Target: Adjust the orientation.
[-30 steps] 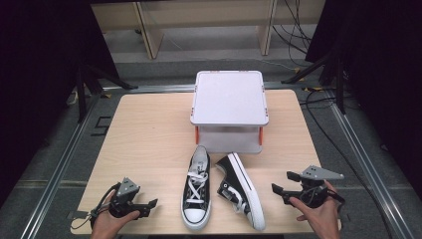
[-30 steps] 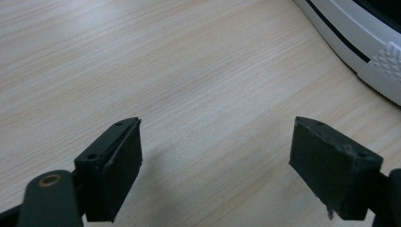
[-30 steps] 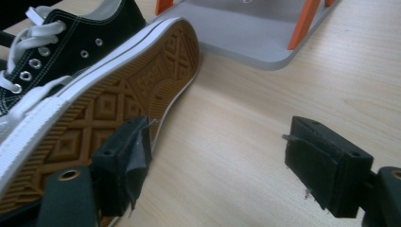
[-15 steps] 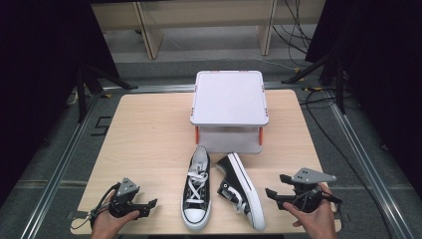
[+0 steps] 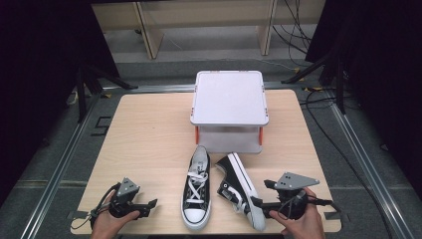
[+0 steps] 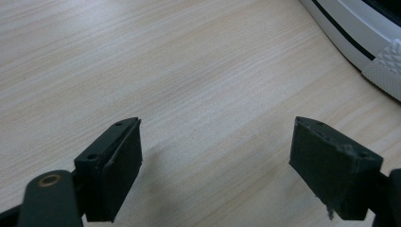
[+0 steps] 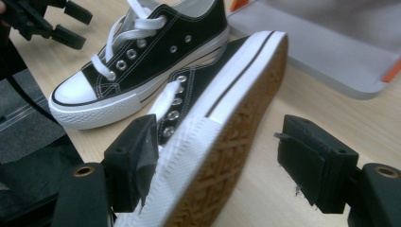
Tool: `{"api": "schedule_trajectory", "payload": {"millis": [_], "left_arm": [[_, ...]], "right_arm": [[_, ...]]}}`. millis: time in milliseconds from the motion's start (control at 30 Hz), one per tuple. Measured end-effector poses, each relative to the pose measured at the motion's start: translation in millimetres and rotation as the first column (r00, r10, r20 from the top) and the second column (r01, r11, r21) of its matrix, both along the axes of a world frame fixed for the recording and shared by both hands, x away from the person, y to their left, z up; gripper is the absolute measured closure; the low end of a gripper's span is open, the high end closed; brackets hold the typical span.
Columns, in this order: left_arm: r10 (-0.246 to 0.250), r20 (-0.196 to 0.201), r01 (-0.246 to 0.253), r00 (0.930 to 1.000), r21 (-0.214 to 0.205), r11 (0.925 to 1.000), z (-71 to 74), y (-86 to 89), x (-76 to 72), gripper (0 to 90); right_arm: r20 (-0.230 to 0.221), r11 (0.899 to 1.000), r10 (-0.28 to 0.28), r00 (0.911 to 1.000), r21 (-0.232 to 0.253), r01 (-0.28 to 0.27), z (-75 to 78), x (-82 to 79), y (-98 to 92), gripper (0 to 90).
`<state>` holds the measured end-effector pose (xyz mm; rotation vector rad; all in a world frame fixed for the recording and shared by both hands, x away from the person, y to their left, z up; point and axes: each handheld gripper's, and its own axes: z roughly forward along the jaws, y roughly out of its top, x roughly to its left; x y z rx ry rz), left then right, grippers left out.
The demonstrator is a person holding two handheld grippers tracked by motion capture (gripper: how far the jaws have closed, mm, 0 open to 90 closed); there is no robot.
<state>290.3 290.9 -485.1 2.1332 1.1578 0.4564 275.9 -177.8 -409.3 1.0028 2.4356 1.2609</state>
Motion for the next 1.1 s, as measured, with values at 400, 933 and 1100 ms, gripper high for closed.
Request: {"api": "schedule_trajectory", "payload": {"millis": [400, 933, 1100], "left_arm": [[-0.025, -0.01, 0.025, 0.9996, 0.015, 0.9996, 1.9, 1.0, -0.5, 17.3], [0.002, -0.014, -0.002, 0.9999, -0.011, 0.9999, 0.3, -1.7, -1.2, 17.3], [0.012, -0.011, -0.012, 0.9999, -0.013, 0.9998, 0.3, -2.1, -1.5, 17.3]], "right_arm": [[-0.031, 0.998, 0.005, 0.9995, -0.07, -0.007, -8.8, -1.8, 15.7, 32.4], [-0.08, 0.999, -0.035, 0.9962, -0.014, 0.034, -5.0, 4.0, -13.6, 48.6], [-0.14, 0.998, -0.035, 0.9895, 0.053, 0.043, -8.3, 8.4, -29.4, 49.4]]}}
